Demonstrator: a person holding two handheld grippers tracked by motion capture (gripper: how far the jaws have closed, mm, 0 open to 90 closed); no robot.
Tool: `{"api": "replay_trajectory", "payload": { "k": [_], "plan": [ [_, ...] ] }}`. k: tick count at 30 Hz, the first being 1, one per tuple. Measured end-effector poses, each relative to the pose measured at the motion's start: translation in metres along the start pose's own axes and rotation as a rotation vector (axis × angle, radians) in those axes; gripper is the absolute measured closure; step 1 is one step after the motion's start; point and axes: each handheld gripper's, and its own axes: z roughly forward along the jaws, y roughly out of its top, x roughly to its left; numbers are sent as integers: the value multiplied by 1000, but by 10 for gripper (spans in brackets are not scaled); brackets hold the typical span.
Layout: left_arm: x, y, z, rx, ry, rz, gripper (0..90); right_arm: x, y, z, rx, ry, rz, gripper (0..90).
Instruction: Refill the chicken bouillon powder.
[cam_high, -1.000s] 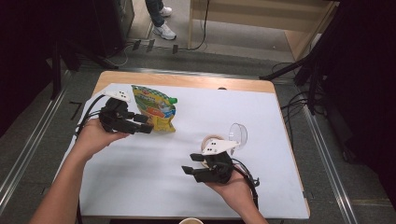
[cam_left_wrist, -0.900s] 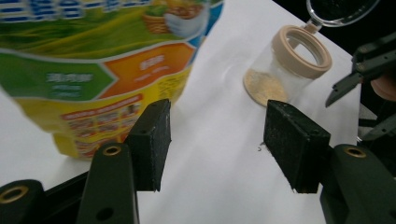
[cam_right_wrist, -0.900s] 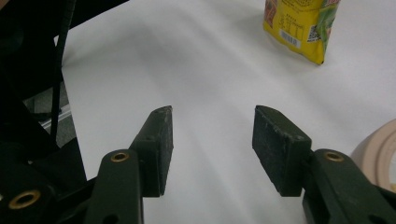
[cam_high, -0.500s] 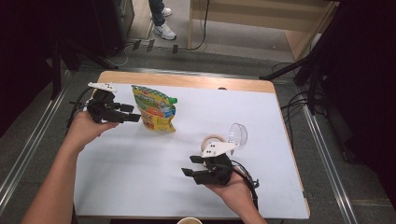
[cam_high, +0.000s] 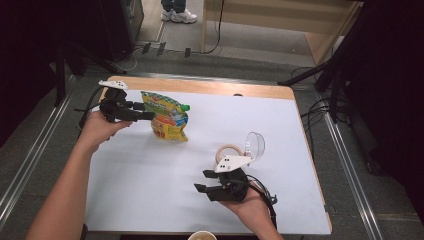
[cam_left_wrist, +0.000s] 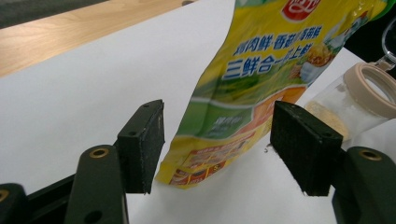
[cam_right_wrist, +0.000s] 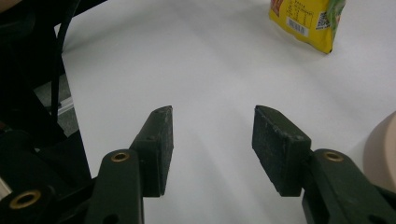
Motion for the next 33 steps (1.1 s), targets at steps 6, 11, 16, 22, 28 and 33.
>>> {"api": "replay_trajectory", "payload": {
  "k": [6,11,16,22,28,33],
  "plan": [
    [-5,8,13,19,0,28,388,2,-1,2,0,-14,-10,503],
    [-13,10,14,47,35,79,432,1,-1,3,2,-16,-7,505],
    [-19,8,11,63,38,98,523,-2,-2,4,0,-14,4,510],
    [-28,7,12,61,1,98,615,-3,-1,6,-3,-15,-4,514],
    [-39,4,28,78,-12,119,693,-1,0,10,-2,-10,-13,515],
    [-42,5,28,37,-15,91,821,1,-1,13,-1,-6,-26,515]
  ]
}}
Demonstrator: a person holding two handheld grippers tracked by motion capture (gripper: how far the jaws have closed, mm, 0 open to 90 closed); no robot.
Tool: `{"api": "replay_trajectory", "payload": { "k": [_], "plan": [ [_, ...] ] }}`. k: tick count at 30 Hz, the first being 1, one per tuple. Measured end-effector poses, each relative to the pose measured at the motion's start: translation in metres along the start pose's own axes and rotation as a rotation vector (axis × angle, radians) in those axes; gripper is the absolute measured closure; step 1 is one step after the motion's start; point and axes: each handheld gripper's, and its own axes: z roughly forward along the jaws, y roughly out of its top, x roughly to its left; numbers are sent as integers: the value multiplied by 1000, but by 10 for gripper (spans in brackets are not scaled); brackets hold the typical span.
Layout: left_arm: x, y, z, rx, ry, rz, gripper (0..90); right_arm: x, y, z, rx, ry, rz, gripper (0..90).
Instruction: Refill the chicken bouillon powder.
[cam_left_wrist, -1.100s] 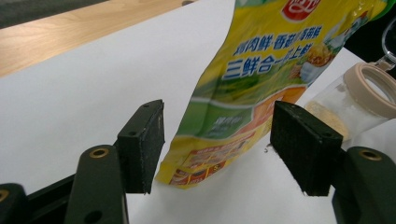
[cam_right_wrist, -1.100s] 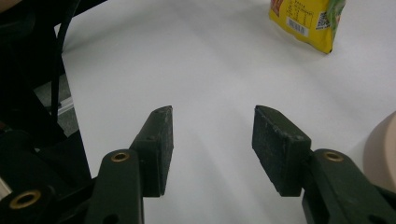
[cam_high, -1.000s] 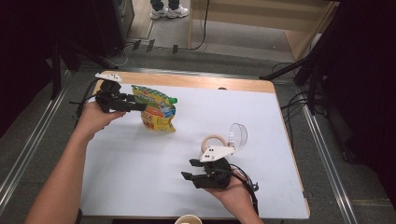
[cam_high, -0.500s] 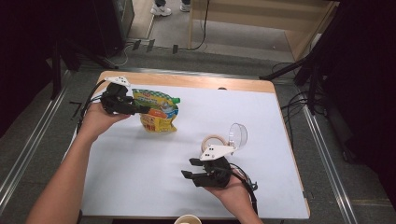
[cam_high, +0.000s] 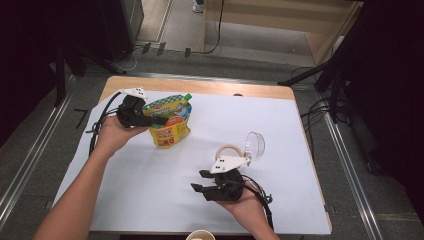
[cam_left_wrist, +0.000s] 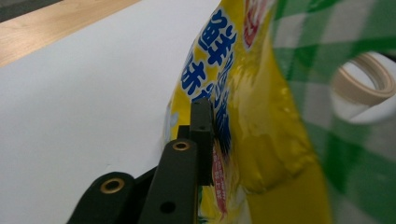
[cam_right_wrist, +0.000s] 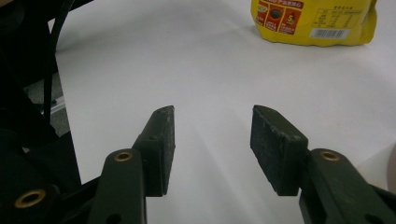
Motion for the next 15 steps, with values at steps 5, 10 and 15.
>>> {"api": "replay_trajectory", "payload": {
  "k": [5,10,15],
  "plan": [
    [-5,5,-3,1,13,-11,900,0,0,3,-3,-4,3,517],
    [-14,15,-7,30,17,-28,900,1,1,4,-17,-5,8,520],
    [-21,22,-17,4,-22,-58,900,2,1,6,-13,-6,5,518]
  ]
}}
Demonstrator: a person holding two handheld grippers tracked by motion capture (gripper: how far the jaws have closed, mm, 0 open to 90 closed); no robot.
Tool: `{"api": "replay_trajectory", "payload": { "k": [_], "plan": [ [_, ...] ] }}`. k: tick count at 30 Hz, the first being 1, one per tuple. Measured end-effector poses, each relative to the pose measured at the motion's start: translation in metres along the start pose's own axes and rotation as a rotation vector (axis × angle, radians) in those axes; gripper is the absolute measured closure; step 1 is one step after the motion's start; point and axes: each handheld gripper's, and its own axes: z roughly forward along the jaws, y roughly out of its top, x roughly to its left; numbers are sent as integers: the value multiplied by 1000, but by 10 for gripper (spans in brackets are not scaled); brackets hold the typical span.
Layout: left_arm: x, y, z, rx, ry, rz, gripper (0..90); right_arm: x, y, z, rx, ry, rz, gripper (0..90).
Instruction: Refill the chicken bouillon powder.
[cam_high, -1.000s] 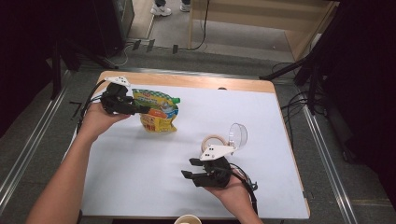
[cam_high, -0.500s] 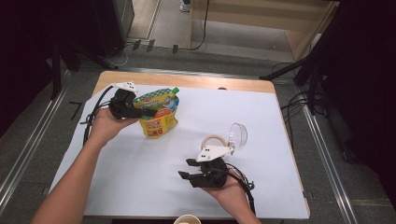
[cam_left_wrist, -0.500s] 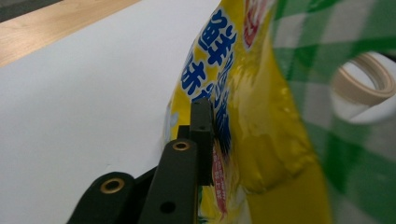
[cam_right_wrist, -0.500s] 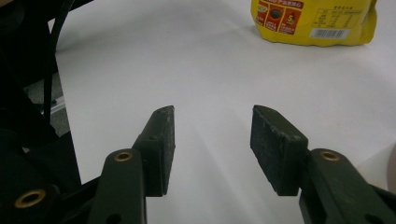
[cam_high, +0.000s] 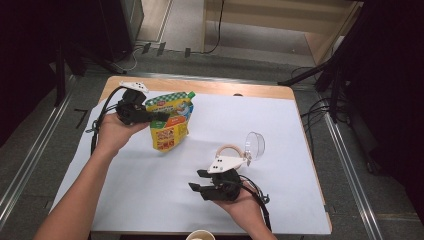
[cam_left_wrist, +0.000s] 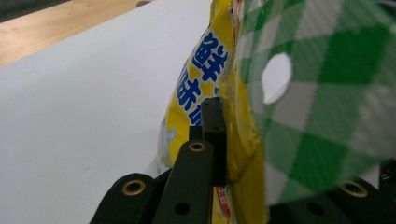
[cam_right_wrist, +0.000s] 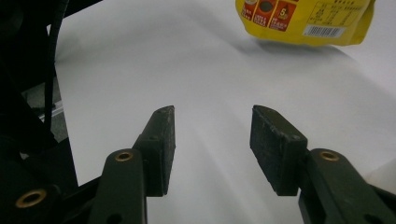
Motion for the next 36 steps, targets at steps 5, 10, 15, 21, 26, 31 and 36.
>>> {"api": "replay_trajectory", "payload": {
  "k": [5,10,15,21,26,31,36],
  "plan": [
    [-11,4,-8,16,-5,-7,900,1,0,2,1,4,-2,516],
    [-19,4,-15,35,-20,-26,900,2,1,5,4,-4,7,517],
    [-28,4,-24,36,-34,-34,900,3,2,10,1,-10,16,518],
    [-40,5,-34,30,-52,-36,900,3,8,19,-2,-8,37,504],
    [-56,7,-38,38,-85,-20,900,0,12,33,0,-20,46,494],
    [-72,10,-42,46,-105,6,900,-2,16,46,10,-57,62,508],
    [-89,13,-46,57,-118,41,900,-2,12,59,11,-83,72,536]
  ]
}}
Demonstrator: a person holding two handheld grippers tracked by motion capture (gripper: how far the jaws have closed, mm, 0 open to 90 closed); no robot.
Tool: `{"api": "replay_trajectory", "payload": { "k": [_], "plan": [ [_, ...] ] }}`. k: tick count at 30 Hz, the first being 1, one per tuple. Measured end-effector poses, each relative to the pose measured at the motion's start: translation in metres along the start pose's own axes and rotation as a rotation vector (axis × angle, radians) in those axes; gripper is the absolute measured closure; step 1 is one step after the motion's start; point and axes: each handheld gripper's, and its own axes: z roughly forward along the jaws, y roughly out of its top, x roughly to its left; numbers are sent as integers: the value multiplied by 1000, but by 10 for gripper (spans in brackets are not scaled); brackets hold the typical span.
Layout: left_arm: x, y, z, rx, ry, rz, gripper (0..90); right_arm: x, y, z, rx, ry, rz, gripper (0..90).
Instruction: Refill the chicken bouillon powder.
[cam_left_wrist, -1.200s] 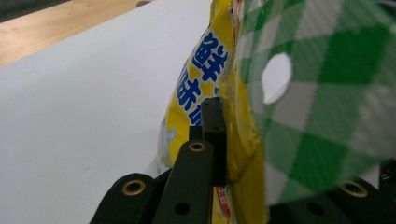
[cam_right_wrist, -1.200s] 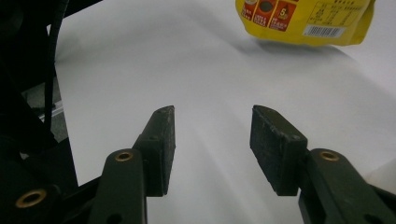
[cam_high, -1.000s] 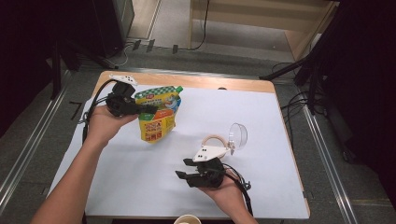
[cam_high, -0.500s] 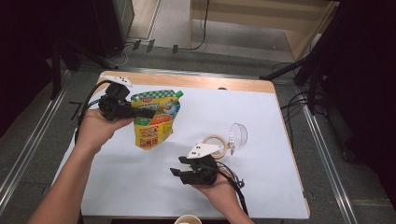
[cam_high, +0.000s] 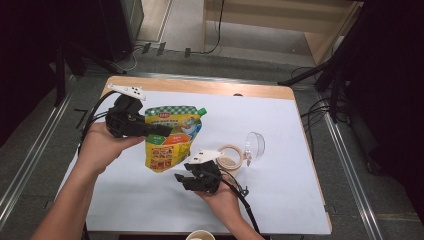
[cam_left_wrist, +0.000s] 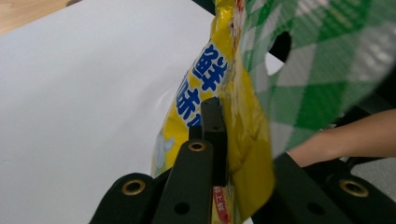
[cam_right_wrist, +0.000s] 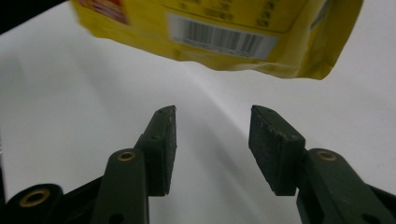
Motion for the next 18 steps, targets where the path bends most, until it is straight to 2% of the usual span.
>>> {"api": "replay_trajectory", "payload": {
  "k": [5,8,10,13,16,18],
  "plan": [
    [-10,3,-2,4,-39,3,900,-3,-2,5,-40,-23,42,665],
    [-15,4,-4,2,-62,-1,900,-5,-5,7,-74,-39,63,708],
    [-18,4,-5,5,-72,-2,900,-6,-7,6,-102,-68,65,733],
    [-19,4,-8,3,-105,-22,900,-7,-9,3,-136,-99,64,746],
    [-20,5,-8,-1,-137,-34,900,-8,-10,1,-171,-105,71,744],
    [-20,5,-8,-7,-132,-39,900,-6,-10,-1,-198,-99,48,735]
  ]
}}
